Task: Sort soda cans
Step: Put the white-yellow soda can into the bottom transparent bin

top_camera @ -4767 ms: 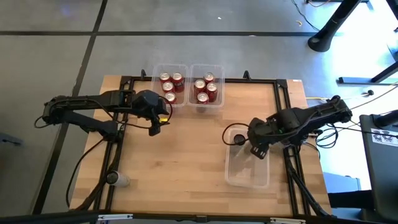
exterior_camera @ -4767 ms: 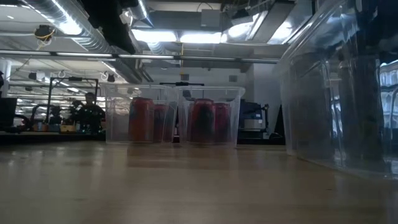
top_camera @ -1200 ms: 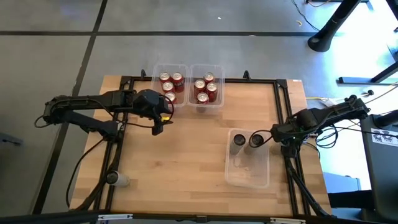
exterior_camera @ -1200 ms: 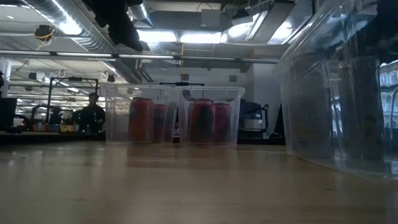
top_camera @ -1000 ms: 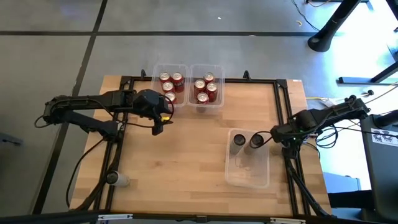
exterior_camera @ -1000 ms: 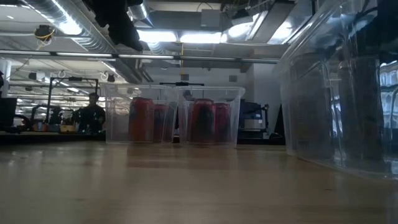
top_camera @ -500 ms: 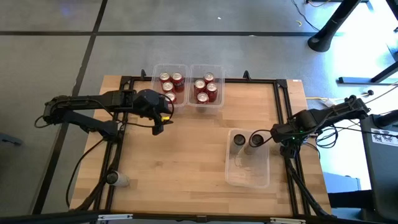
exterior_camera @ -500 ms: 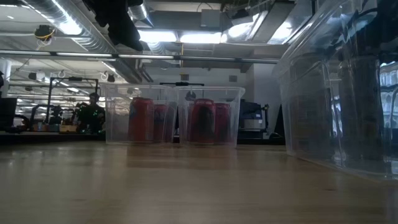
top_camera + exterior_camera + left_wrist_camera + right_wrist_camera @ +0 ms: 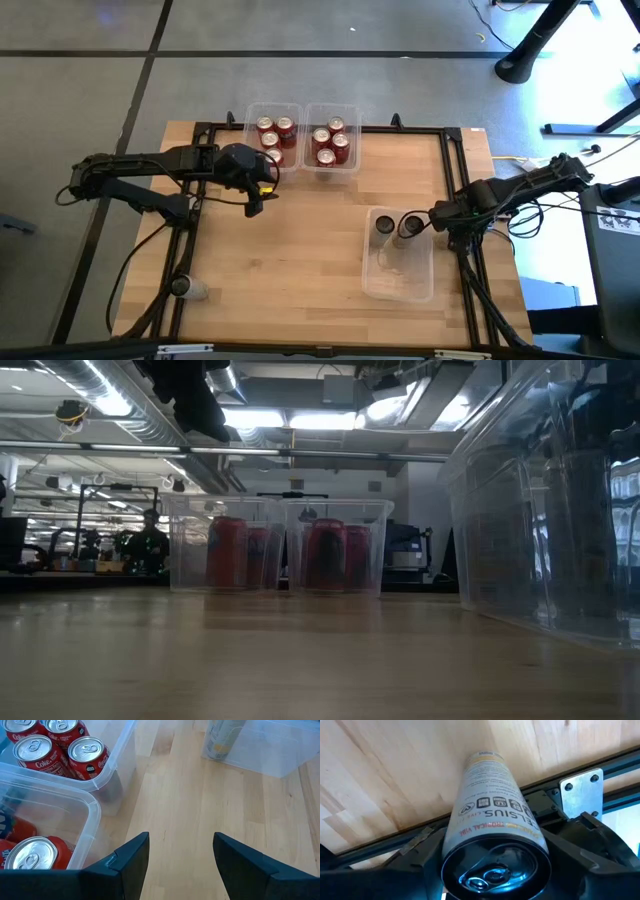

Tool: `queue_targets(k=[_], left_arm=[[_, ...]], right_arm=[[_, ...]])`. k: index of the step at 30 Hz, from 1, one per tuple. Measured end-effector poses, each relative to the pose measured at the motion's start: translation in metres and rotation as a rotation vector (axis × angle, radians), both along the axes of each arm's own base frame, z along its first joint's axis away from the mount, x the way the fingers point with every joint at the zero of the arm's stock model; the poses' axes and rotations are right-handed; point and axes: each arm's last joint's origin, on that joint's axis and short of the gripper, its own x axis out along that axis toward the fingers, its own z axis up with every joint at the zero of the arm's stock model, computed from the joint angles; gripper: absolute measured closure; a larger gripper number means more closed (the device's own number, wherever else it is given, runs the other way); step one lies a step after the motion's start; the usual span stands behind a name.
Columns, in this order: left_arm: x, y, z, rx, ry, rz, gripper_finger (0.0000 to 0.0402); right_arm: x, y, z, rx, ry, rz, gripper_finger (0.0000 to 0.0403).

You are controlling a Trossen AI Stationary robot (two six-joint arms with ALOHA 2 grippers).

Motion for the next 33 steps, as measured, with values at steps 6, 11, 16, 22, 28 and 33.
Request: queue_targets(k=[6,11,16,22,28,33], left_arm=[[0.0,0.0,0.0,0.002,0.0,-0.001,0.0192],[0.0,0.0,0.0,0.007,0.001,-0.007,0.0192],[0.0,0.0,0.0,0.007,0.0,-0.007,0.0192],[0.0,0.0,0.0,0.007,0.0,-0.007,0.0192],[0.0,0.0,0.0,0.019,-0.001,-0.019,0.0192],[0.0,0.0,0.0,0.019,-0.001,-0.018,0.0192]], right_arm=[[0.012,0.003,0.013,-0.006,-0.043,-0.025,0.0158],[0.02,0.006,0.029,0.009,-0.072,-0.05,0.0158],[0.027,0.01,0.046,0.046,-0.106,-0.079,0.0158],[0.028,0.011,0.064,0.106,-0.138,-0.169,0.0158],[0.028,0.014,0.084,0.212,-0.162,-0.244,0.0158],[0.025,0.016,0.108,0.339,-0.173,-0.321,0.0158]])
